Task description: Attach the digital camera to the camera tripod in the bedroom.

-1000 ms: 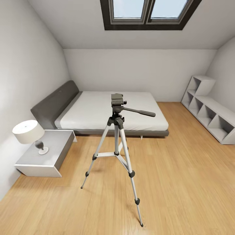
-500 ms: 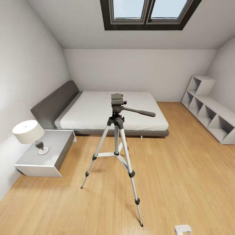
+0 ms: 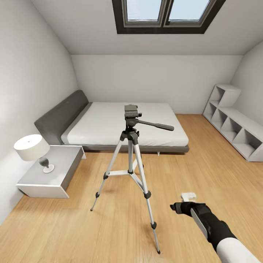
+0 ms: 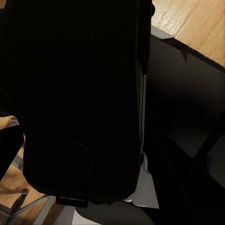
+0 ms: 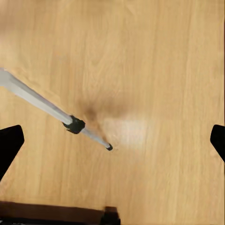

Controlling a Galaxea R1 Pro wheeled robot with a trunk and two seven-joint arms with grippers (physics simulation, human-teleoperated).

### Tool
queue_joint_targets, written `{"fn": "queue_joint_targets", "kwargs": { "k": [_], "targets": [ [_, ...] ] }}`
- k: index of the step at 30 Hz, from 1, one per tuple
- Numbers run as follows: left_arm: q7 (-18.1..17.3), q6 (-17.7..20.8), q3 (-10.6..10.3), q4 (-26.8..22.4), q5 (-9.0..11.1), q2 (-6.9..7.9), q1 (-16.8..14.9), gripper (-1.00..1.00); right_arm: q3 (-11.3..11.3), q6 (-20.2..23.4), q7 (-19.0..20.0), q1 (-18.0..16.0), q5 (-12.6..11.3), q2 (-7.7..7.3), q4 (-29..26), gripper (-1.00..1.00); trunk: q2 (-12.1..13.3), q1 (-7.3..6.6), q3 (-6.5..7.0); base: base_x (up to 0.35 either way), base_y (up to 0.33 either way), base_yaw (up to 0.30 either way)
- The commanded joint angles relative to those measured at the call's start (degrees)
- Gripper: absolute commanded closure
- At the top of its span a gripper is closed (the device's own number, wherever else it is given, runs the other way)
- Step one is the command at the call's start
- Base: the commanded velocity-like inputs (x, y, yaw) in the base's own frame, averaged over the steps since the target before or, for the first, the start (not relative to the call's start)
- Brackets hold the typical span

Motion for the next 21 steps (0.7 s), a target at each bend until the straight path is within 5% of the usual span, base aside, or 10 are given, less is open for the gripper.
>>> {"fn": "queue_joint_targets", "kwargs": {
  "k": [1, 9, 13, 21],
  "targets": [
    [-0.24, 0.04, -0.45, 0.01, 0.48, 0.01, -0.03, 1.00, 0.24, 0.71, -0.14, -0.34, -0.75, -0.07, -0.30, -1.00, -0.10, 0.02, -0.11, 0.000, 0.000, 0.000],
    [-0.24, 0.04, -0.45, 0.01, 0.47, 0.01, -0.03, 1.00, 0.32, 9.12, 1.86, -5.69, -1.49, -0.06, -10.79, -1.00, -0.10, 0.02, -0.11, 0.000, 0.000, 0.000],
    [-0.24, 0.04, -0.45, 0.01, 0.55, 0.06, -0.03, 1.00, 0.51, 15.58, 3.75, -6.24, -1.58, 0.11, -23.28, -1.00, -0.10, 0.02, -0.11, 0.000, 0.000, 0.000],
    [-0.24, 0.04, -0.45, 0.01, 0.50, 0.07, -0.03, 1.00, 2.67, 19.29, 4.74, -6.99, -1.71, 2.70, -30.59, -1.00, -0.10, 0.02, -0.11, 0.000, 0.000, 0.000]
  ]
}}
